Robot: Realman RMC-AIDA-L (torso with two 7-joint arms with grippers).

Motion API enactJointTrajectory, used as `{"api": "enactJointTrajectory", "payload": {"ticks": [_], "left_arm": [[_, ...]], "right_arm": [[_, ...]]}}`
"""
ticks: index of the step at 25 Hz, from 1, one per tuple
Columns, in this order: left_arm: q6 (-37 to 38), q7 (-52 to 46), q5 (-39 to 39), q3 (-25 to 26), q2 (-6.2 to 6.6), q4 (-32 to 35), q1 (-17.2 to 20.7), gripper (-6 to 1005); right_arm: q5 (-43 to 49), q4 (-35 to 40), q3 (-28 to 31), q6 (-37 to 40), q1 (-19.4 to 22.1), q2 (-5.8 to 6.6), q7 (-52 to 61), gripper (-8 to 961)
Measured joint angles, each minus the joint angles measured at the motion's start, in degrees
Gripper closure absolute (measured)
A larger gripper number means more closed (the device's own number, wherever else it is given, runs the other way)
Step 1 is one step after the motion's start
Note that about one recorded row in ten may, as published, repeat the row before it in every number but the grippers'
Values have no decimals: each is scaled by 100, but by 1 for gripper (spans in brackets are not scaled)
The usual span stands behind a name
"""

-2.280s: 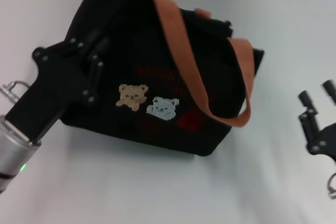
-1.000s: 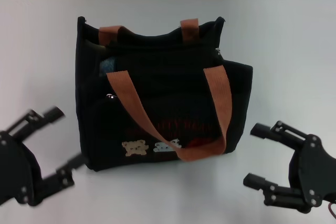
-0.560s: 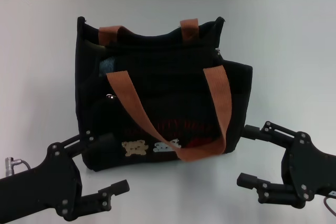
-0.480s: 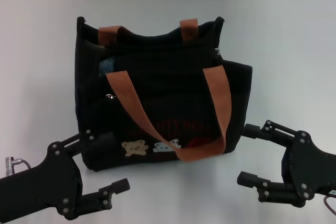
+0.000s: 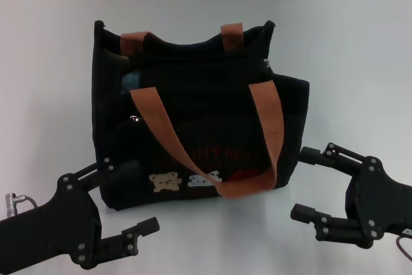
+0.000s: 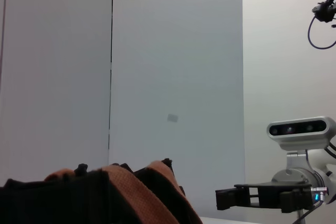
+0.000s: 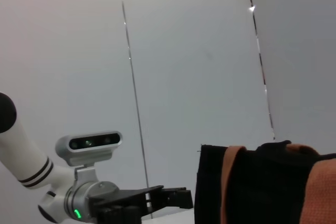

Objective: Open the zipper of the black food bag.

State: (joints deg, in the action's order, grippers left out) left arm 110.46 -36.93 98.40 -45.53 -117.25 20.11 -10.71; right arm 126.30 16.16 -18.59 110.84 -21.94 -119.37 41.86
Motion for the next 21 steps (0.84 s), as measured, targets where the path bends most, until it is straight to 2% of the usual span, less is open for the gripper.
{"api": "enactJointTrajectory", "payload": {"ticks": [17, 21], "left_arm": [[38, 72, -6, 161, -12, 2, 18, 197], [83, 265, -7, 410, -54, -49, 56, 197]], "right_arm": [[-416, -55, 74, -66, 78, -8, -120, 115], [-679, -99, 80, -73, 160, -14, -256, 115]]}}
